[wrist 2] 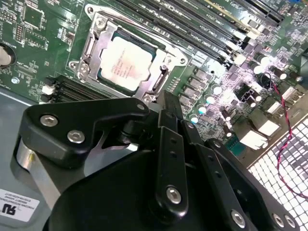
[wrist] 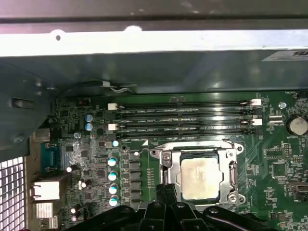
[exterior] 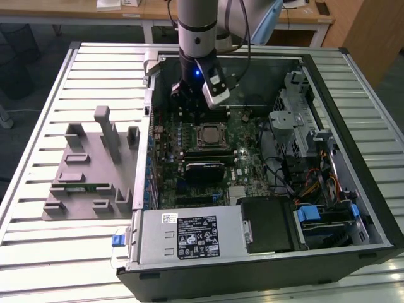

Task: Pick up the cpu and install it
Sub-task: 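Install the first cpu locking lever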

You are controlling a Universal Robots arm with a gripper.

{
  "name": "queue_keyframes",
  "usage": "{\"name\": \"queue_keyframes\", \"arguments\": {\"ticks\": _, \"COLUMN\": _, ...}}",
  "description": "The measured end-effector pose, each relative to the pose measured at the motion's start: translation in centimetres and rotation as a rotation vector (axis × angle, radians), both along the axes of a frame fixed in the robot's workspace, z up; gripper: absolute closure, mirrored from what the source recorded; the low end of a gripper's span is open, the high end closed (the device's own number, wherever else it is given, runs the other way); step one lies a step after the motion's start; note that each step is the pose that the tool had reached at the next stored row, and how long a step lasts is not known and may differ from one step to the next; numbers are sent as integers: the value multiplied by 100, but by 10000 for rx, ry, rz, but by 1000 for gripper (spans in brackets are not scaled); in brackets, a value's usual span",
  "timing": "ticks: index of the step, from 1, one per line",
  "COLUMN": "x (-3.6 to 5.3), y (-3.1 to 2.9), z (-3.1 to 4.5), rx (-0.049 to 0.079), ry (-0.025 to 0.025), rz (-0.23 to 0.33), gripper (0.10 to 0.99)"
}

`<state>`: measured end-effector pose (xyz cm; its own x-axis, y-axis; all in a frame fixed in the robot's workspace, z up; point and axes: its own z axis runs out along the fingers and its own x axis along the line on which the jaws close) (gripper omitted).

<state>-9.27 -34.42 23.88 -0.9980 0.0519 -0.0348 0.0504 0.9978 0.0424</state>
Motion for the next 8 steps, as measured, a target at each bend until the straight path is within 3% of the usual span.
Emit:
{"name": "queue_keyframes", "arguments": {"ticks": 6, "x": -72, "y": 0, "z": 0, "rx": 27, "ry": -3, "rz": 0, "gripper": 980}}
{"name": "queue_keyframes", "arguments": {"ticks": 8, "x": -84, "y": -1, "z": 0, "rx": 90, "ry": -3, "rz": 2, "gripper": 980}}
